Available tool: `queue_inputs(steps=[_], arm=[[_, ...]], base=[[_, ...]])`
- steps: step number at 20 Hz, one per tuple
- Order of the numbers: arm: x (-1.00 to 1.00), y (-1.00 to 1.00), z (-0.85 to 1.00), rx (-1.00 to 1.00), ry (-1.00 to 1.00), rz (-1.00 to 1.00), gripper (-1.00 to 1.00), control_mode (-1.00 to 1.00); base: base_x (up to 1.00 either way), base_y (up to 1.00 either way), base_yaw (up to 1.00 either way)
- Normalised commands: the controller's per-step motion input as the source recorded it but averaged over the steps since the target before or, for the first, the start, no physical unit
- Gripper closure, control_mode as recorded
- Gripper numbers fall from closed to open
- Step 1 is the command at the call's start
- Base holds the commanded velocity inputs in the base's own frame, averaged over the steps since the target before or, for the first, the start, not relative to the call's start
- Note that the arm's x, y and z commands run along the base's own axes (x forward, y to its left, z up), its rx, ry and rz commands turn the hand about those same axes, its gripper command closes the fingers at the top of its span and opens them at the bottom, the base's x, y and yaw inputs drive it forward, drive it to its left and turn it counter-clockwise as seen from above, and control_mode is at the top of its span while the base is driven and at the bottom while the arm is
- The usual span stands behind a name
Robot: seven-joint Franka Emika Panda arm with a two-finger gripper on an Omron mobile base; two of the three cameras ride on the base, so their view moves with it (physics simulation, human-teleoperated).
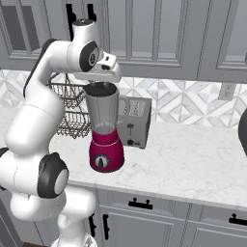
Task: Close the lid blender by securely placing the lid on top.
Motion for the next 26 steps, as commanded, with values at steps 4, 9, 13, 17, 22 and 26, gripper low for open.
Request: queue_inputs(steps=[4, 9, 13, 17, 22, 26], arm=[[0.17, 0.00, -0.01, 0.00, -0.10, 0.00, 1.00, -1.00], [0.14, 0.00, -0.01, 0.00, -0.10, 0.00, 1.00, -1.00], [0.04, 0.00, -0.03, 0.00, -0.06, 0.00, 1.00, -1.00], [0.00, 0.00, -0.16, 0.00, -0.01, 0.00, 1.00, -1.00], [0.00, 0.00, -0.29, 0.00, 0.00, 0.00, 1.00, -1.00], [0.00, 0.00, -0.53, 0.00, 0.00, 0.00, 1.00, -1.00]], base=[[0.00, 0.00, 0.00], [0.00, 0.00, 0.00], [0.00, 0.00, 0.00], [0.00, 0.00, 0.00], [0.00, 0.00, 0.00], [0.00, 0.00, 0.00]])
